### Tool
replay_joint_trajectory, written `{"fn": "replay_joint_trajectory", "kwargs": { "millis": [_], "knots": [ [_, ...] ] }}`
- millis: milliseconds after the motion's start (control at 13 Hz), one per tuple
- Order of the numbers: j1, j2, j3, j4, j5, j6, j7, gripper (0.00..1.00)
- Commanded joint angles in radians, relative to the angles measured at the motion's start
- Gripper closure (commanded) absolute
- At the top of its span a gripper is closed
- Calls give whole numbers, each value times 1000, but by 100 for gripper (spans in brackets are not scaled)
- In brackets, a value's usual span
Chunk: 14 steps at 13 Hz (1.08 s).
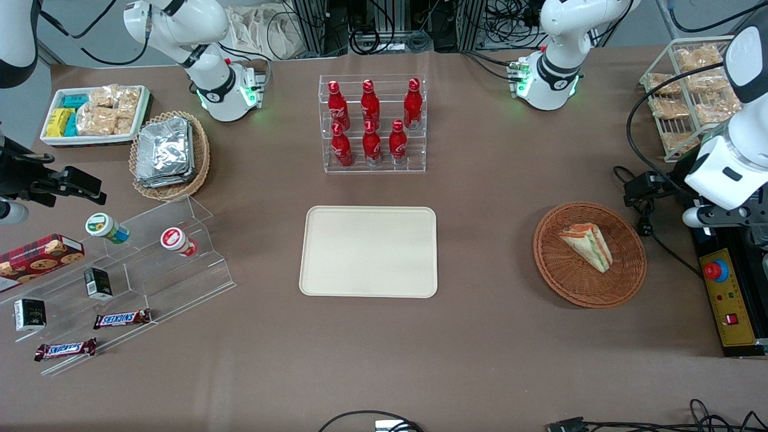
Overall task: Place sandwich from basket to tray
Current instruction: 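Move the left gripper over the wicker basket above the sandwich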
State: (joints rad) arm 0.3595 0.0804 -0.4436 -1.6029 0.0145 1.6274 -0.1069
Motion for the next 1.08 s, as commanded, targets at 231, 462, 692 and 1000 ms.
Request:
{"fn": "replay_joint_trajectory", "kwargs": {
  "millis": [231,462,692,1000],
  "knots": [
    [1,27,-6,32,5,-27,-1,0],
    [6,84,-4,-24,54,72,-81,0],
    [2,79,-1,-187,64,236,-401,0],
    [4,172,12,-264,154,295,-689,0]
  ]
}}
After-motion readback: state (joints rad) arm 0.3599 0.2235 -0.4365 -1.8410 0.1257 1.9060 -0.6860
